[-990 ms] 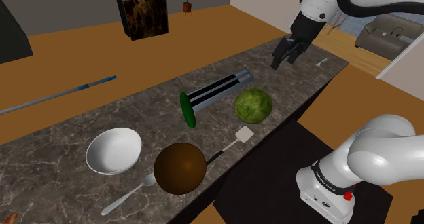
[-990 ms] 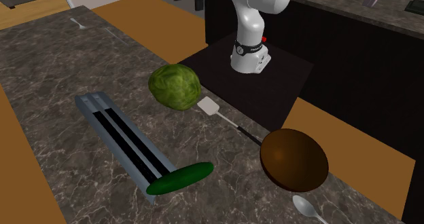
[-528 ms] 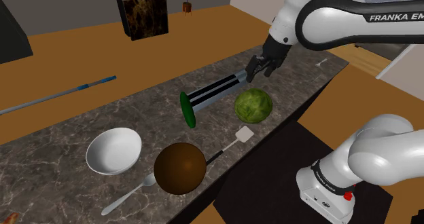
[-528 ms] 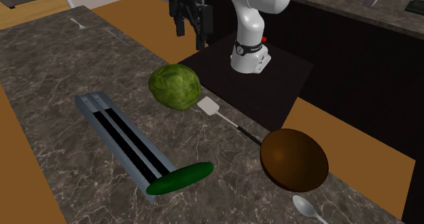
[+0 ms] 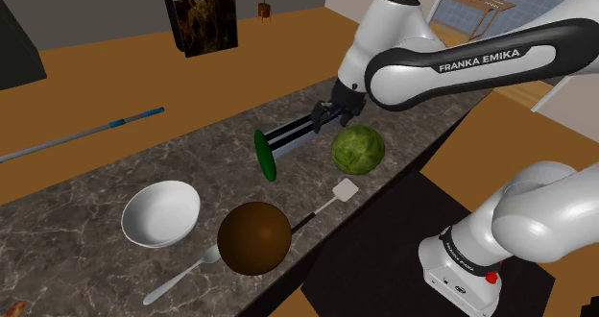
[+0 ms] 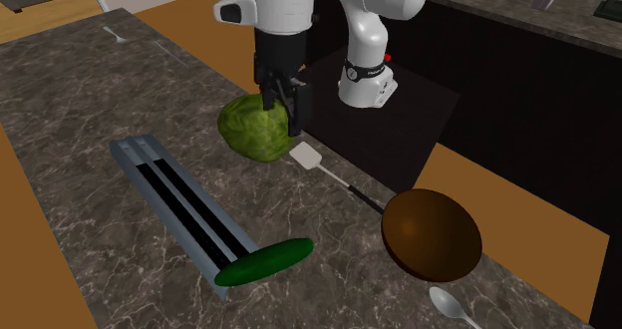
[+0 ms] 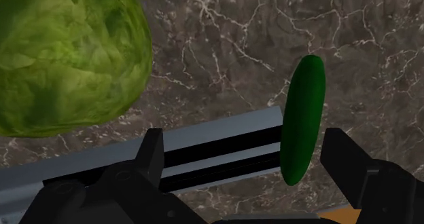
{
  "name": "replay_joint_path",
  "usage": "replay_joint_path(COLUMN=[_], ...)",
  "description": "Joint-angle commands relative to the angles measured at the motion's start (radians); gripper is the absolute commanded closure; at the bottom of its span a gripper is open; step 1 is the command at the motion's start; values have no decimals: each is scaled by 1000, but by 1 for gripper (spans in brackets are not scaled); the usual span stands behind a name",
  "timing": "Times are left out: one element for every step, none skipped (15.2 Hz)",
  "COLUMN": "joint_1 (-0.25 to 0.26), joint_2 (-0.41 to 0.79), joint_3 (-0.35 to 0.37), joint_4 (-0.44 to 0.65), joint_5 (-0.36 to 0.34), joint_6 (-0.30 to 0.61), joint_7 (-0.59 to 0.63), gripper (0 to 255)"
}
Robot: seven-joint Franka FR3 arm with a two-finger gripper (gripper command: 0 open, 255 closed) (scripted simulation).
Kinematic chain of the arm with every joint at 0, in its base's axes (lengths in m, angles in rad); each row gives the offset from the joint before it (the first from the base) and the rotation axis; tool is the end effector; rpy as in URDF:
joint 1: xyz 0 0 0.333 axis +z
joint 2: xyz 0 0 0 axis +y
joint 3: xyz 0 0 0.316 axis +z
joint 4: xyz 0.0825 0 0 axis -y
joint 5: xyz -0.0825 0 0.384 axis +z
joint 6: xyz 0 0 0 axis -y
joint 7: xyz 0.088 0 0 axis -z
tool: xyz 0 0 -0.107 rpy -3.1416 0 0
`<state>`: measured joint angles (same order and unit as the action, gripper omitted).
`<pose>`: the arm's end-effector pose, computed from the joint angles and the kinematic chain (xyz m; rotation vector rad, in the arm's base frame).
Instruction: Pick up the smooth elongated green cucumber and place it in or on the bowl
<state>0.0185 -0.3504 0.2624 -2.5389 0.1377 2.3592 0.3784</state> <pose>0.4182 0.1225 0.4073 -3.0519 0.2992 -0.2301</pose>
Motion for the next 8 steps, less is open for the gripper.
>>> replay_joint_path(joint_1=[-7,-10,-14,-19,-23,-26,-29,-29], joint_2=[74,113,153,194,235,277,320,363], joint_3=[26,41,54,67,79,90,98,103], joint_4=[17,28,40,54,70,87,106,127], joint_5=[-13,-25,-40,-59,-81,-109,-140,-175], joint_6=[69,103,135,166,196,223,249,273], joint_7=[45,72,100,131,164,200,239,280], gripper=[0,0,0,0,0,0,0,0])
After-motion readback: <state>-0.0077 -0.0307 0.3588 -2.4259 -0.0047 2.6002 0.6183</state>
